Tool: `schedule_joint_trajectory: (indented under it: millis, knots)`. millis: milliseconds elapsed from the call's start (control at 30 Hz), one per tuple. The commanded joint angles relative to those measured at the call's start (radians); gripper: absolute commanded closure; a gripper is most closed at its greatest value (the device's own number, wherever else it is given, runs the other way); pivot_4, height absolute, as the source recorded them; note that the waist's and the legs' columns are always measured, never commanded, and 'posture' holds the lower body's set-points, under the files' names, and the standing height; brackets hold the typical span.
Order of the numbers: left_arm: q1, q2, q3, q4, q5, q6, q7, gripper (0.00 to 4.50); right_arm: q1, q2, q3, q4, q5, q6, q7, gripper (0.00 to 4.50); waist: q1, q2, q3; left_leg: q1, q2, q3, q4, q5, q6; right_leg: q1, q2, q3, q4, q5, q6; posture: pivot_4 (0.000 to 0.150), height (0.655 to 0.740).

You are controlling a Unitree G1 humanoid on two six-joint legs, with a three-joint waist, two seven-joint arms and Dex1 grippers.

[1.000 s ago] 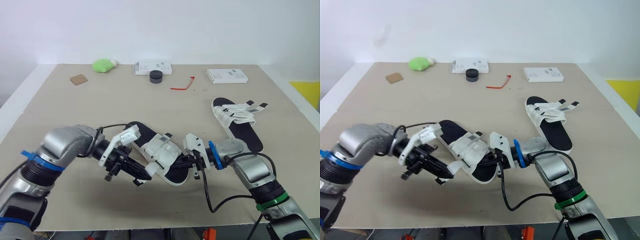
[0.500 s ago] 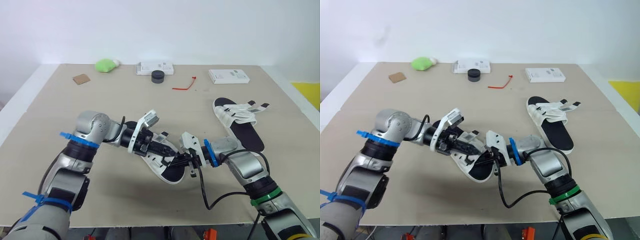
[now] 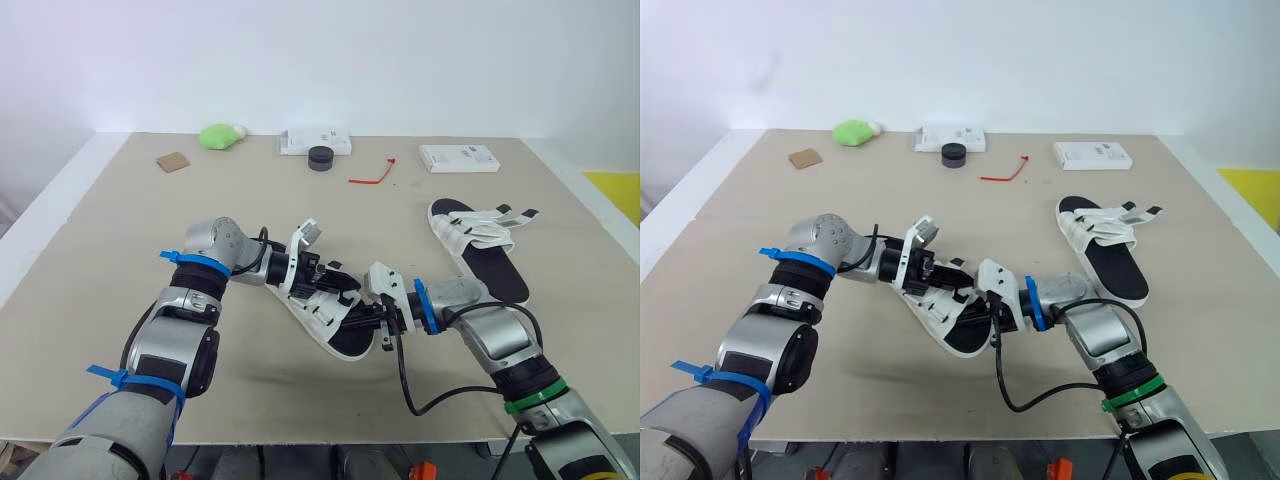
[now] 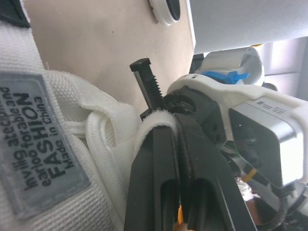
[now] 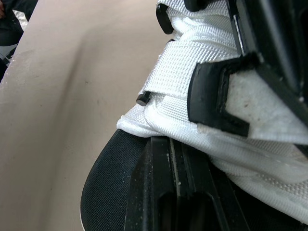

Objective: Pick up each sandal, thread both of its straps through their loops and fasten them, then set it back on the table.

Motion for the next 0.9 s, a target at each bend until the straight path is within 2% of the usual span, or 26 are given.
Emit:
schedule_joint_trajectory:
  millis: [33,67,133,167,200,300,667,800,900]
  knots:
    - [0.022,-0.004,-0.055,0.004,0.070,-0.062,0.012,3.38,0.035,-0.001,0.056,0.020,-0.040,0.026,-0.001,4.50,0.000,0.000,0.000,0.000,0.000,0.000,0.000,0.000,0.000,0.000,0.000,0.000,0.000,0.000,0.000,0.150,0.7400]
    - [0.024,-0.005,-0.062,0.007,0.077,-0.068,0.013,2.81,0.036,-0.002,0.055,0.018,-0.040,0.027,-0.001,4.50,0.000,0.000,0.000,0.000,0.000,0.000,-0.001,0.000,0.000,0.000,0.000,0.000,0.000,0.000,0.000,0.150,0.7400]
    - [0.025,-0.007,-0.086,0.007,0.090,-0.080,0.005,2.37,0.035,-0.001,0.054,0.020,-0.041,0.027,-0.002,4.50,0.000,0.000,-0.001,0.000,0.000,-0.001,-0.002,0.000,0.000,0.000,0.000,0.000,0.000,0.000,0.000,0.150,0.7400]
    - [0.024,-0.008,-0.094,0.007,0.095,-0.084,0.000,1.81,0.034,0.000,0.055,0.022,-0.042,0.027,-0.002,4.50,0.000,0.000,-0.001,0.000,0.000,-0.001,-0.002,0.000,0.000,0.000,0.000,0.000,0.000,0.000,0.000,0.150,0.7400]
    - [0.024,-0.010,-0.096,0.004,0.094,-0.083,-0.009,1.60,0.032,0.001,0.054,0.024,-0.043,0.027,-0.003,4.50,0.000,0.000,-0.001,0.000,0.000,-0.001,-0.002,0.000,0.000,0.000,0.000,0.000,0.000,0.000,0.000,0.150,0.7400]
    - [0.032,-0.015,-0.098,-0.036,0.074,-0.069,-0.038,0.08,0.034,0.002,0.052,0.022,-0.042,0.029,-0.005,4.50,-0.001,0.001,-0.001,0.000,0.000,-0.001,-0.003,0.000,0.000,0.000,0.000,0.000,0.000,-0.002,-0.001,0.150,0.7400]
    - [-0.036,-0.049,-0.070,0.021,0.126,-0.184,-0.051,0.03,0.044,0.005,0.050,0.011,-0.043,0.033,-0.010,4.50,-0.001,0.000,-0.002,0.001,-0.001,-0.002,-0.002,-0.002,-0.003,0.000,0.001,0.000,-0.001,-0.002,0.000,0.150,0.7400]
    - [-0.109,-0.046,0.096,0.004,0.031,-0.186,-0.061,0.03,0.055,0.002,0.050,0.000,-0.041,0.035,-0.013,4.50,-0.001,-0.002,0.001,0.000,-0.001,-0.003,-0.002,-0.002,-0.003,-0.001,0.000,0.000,-0.001,-0.002,0.000,0.150,0.7400]
    - [-0.125,0.011,0.158,-0.091,-0.049,-0.138,-0.143,0.03,0.061,0.000,0.050,-0.004,-0.040,0.037,-0.014,4.50,-0.005,-0.002,0.003,-0.005,-0.001,-0.004,-0.003,-0.001,-0.002,-0.003,0.001,0.000,-0.001,-0.001,0.001,0.150,0.7400]
